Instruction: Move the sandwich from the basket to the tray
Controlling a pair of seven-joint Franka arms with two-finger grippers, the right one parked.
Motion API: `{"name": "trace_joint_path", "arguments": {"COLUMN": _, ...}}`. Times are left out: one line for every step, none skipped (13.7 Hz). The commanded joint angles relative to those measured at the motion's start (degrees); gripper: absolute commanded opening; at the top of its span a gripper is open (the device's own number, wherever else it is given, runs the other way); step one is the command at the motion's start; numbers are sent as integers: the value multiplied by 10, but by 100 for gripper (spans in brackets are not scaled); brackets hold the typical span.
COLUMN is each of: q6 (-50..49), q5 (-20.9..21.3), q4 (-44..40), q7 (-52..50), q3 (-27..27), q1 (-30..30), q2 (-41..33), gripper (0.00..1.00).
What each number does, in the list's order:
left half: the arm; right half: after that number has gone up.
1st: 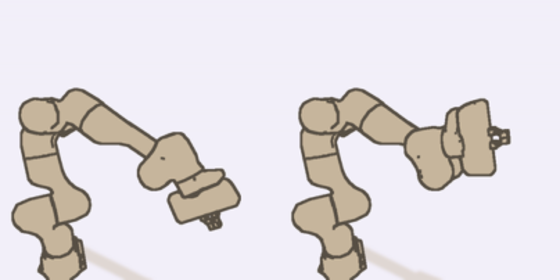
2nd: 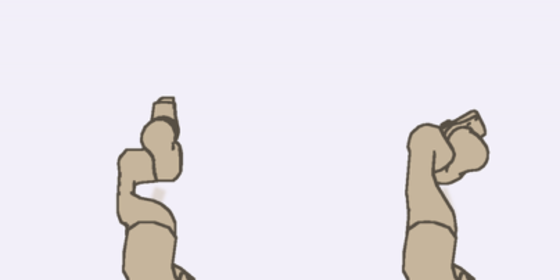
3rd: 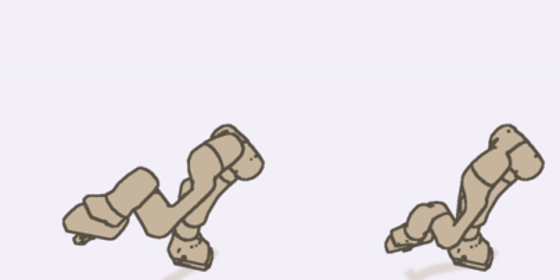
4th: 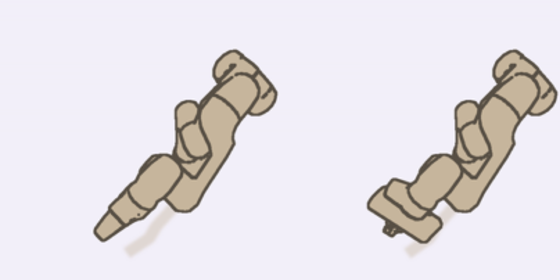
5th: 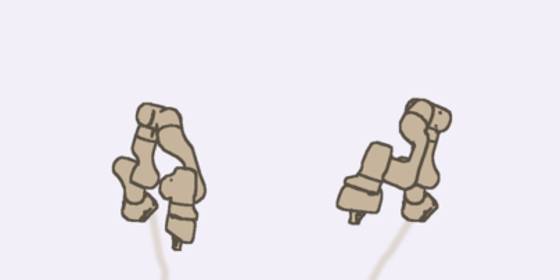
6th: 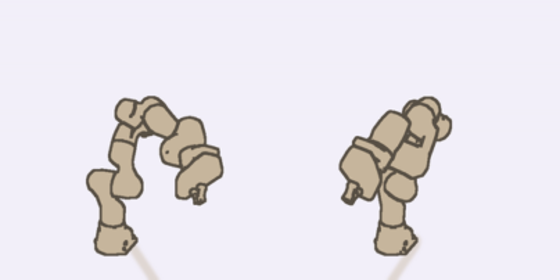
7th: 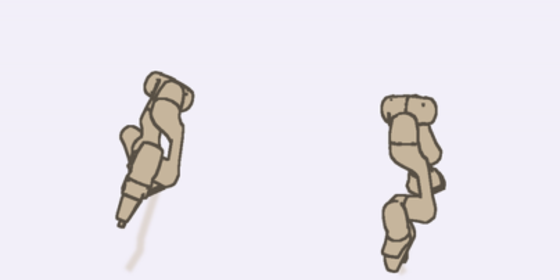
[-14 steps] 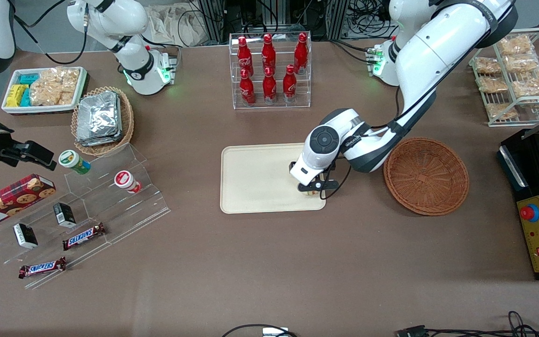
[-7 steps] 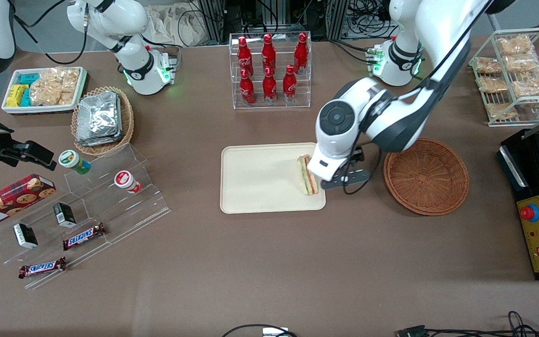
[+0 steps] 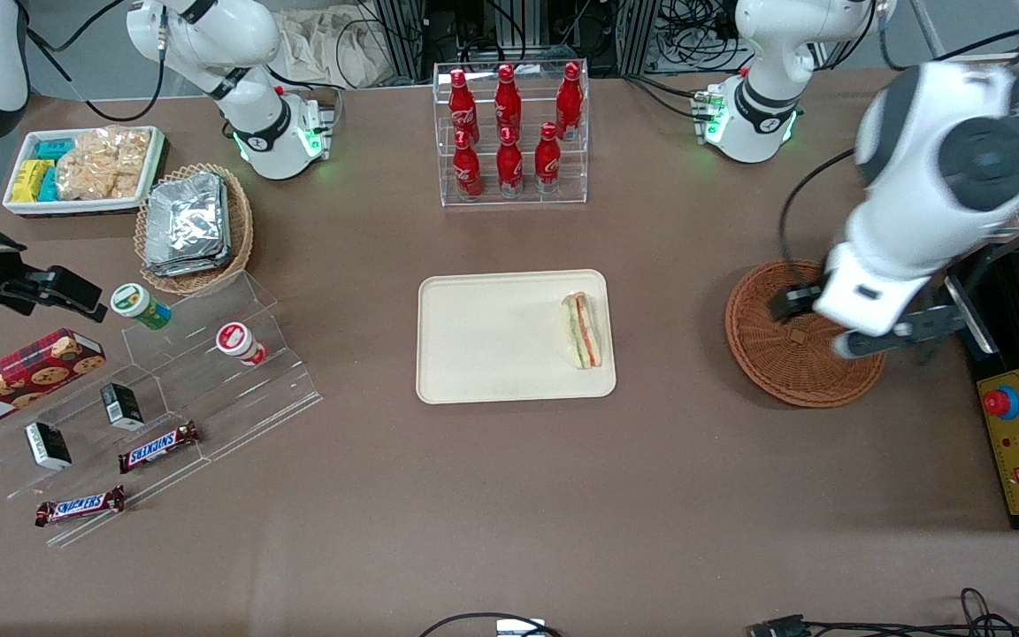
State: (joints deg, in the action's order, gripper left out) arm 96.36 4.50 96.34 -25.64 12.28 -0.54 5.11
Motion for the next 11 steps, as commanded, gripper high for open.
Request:
{"name": "trace_joint_path", "arguments": {"q6": -2, "q5": -48, "q4": 39, "q7": 77, "q3": -86, "q1": 23, "q2": -54, "gripper": 100}}
{"name": "trace_joint_path", "arguments": {"q6": -6, "q5": -49, "q4": 39, "q7": 98, "q3": -109, "q1": 25, "q2": -59, "gripper": 100}}
{"name": "trace_joint_path", "arguments": {"q6": -6, "q5": -49, "q4": 38, "q7": 118, "q3": -124, "q1": 25, "q2": -63, "gripper": 100}}
{"name": "trace_joint_path", "arguments": {"q6": -8, "q5": -49, "q4": 33, "q7": 152, "q3": -140, "q1": 25, "q2": -63, "gripper": 100}}
{"name": "trace_joint_path", "arguments": {"q6": -9, "q5": -49, "q4": 25, "q7": 190, "q3": -154, "q1": 25, "q2": -58, "gripper": 100}}
{"name": "trace_joint_path", "arguments": {"q6": -9, "q5": -48, "q4": 20, "q7": 207, "q3": -160, "q1": 25, "q2": -57, "gripper": 100}}
{"name": "trace_joint_path", "arguments": {"q6": -9, "q5": -46, "q4": 14, "q7": 206, "q3": -160, "q1": 25, "q2": -56, "gripper": 100}}
{"name": "trace_joint_path", "arguments": {"q6": -11, "q5": -46, "q4": 7, "q7": 202, "q3": -160, "q1": 25, "q2": -54, "gripper": 100}}
{"name": "trace_joint_path", "arguments": {"q6": -14, "q5": -46, "q4": 2, "q7": 206, "q3": -160, "q1": 25, "q2": -51, "gripper": 100}}
{"name": "trace_joint_path", "arguments": {"q6": -16, "q5": -47, "q4": -2, "q7": 209, "q3": -160, "q1": 25, "q2": -50, "gripper": 100}}
{"name": "trace_joint_path", "arguments": {"q6": -18, "q5": -44, "q4": -5, "q7": 208, "q3": -160, "q1": 25, "q2": -47, "gripper": 100}}
